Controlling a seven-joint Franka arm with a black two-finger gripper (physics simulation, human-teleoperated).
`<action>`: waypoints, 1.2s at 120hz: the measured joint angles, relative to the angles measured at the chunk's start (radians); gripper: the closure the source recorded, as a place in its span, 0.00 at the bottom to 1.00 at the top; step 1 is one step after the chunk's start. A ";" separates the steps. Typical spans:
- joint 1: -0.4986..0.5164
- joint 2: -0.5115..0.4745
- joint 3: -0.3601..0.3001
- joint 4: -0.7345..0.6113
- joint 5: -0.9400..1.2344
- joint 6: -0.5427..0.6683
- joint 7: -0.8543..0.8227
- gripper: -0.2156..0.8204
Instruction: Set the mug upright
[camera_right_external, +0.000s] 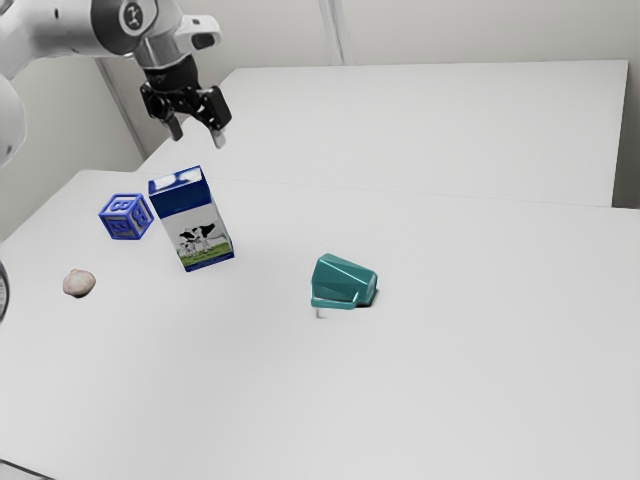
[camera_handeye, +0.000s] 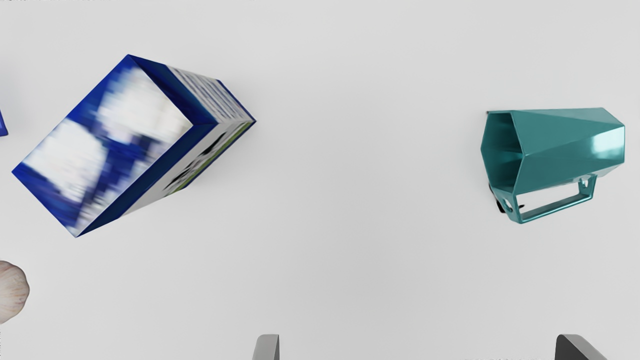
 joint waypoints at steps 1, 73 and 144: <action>0.000 0.000 0.000 -0.001 0.000 0.000 0.002 0.21; -0.022 0.021 0.116 -0.393 -0.616 0.099 0.077 0.21; -0.006 0.270 0.105 -0.400 -0.928 0.186 0.295 0.21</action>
